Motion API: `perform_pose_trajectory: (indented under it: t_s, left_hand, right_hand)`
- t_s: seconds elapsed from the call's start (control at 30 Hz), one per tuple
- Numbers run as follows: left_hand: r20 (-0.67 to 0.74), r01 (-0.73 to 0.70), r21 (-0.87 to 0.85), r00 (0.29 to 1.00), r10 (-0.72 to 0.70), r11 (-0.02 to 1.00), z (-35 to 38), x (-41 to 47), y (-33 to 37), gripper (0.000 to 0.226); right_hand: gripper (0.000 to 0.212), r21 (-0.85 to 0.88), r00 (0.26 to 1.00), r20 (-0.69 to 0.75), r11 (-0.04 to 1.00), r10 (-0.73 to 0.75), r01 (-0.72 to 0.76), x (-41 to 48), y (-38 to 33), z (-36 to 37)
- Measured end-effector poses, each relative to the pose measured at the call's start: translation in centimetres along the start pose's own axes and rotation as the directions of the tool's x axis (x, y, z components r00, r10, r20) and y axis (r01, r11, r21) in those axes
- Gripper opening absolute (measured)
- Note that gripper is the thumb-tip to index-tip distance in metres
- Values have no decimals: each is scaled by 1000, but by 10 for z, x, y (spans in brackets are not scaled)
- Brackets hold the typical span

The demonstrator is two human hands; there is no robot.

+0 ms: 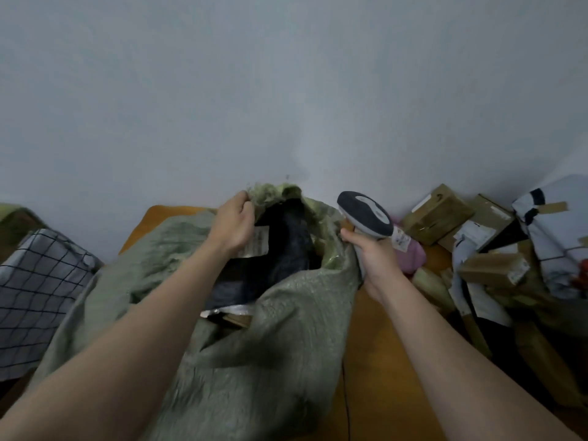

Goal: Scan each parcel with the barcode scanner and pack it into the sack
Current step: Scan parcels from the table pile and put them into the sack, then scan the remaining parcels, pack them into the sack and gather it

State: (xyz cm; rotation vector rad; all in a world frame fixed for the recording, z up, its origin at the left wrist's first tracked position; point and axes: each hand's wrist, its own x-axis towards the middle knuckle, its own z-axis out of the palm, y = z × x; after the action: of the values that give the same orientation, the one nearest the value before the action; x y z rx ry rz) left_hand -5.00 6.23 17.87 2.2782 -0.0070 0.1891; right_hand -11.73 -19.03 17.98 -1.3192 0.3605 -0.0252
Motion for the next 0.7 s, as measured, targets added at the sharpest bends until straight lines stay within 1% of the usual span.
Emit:
perform_pose_trajectory:
  t_s: [0.07, 0.1, 0.13, 0.17, 0.2, 0.23, 0.27, 0.3, 0.33, 0.37, 0.4, 0.43, 0.5, 0.53, 0.6, 0.63, 0.7]
  left_hand:
    - [-2, -98, -162, 995, 99, 982, 1, -29, 26, 21]
    - [49, -109, -253, 991, 125, 961, 3, -47, 35, 26]
    - [153, -79, -347, 978, 139, 935, 5, -65, 45, 36]
    - [292, -19, -368, 947, 135, 930, 7, -82, 53, 51]
    - [430, 13, -301, 894, 124, 953, 11, -96, 59, 69]
    - [531, -7, -174, 842, 100, 985, 18, -107, 64, 88]
    - [585, -59, -28, 808, 64, 998, 26, -116, 68, 98]
    - [601, -128, 112, 798, 36, 985, 36, -122, 70, 94]
    - [588, -180, 218, 808, 18, 959, 48, -126, 70, 77]
    - [567, -200, 289, 824, 1, 936, 59, -129, 70, 57]
    - [545, -207, 325, 838, -5, 923, 68, -133, 72, 47]
    - [535, -203, 346, 844, -15, 916, 77, -136, 72, 43]
    - [543, -187, 356, 839, -40, 916, 93, -144, 77, 33]
    - [545, -172, 359, 836, -56, 917, 100, -148, 81, 31]
    - [521, -121, 367, 848, -95, 922, 114, -153, 87, 35]
    - [498, -91, 368, 860, -113, 925, 122, -155, 90, 38]
    - [458, -41, 369, 878, -143, 929, 138, -157, 93, 40]
  right_hand:
    - [17, 0, 999, 22, 999, -34, 34, -5, -3, 4]
    - [23, -1, 999, 18, 999, -39, 39, -7, -5, 5]
    - [35, 10, 999, 14, 999, -40, 40, -9, -6, 4]
    - [46, 26, 1000, 11, 999, -29, 29, -11, -7, 2]
    - [52, 43, 1000, 5, 999, -14, 14, -14, -7, 0]
    - [52, 50, 1000, -7, 999, 3, -2, -16, -5, -5]
    - [48, 54, 999, -28, 998, 25, -23, -18, -1, -11]
    - [41, 59, 997, -58, 997, 45, -42, -21, 4, -19]
    - [36, 59, 994, -91, 997, 64, -59, -24, 10, -28]
    - [32, 49, 989, -127, 996, 78, -73, -27, 17, -39]
    - [31, 27, 981, -166, 995, 98, -95, -29, 24, -51]
    - [31, 9, 971, -205, 992, 122, -123, -32, 32, -65]
    - [35, -34, 938, -285, 976, 195, -213, -40, 49, -98]
    - [34, -49, 914, -327, 962, 239, -269, -46, 57, -116]
    - [26, -30, 870, -379, 935, 316, -352, -59, 79, -154]
    - [20, -13, 849, -397, 923, 349, -385, -67, 91, -172]
    - [7, -34, 802, -439, 885, 405, -465, -83, 113, -202]
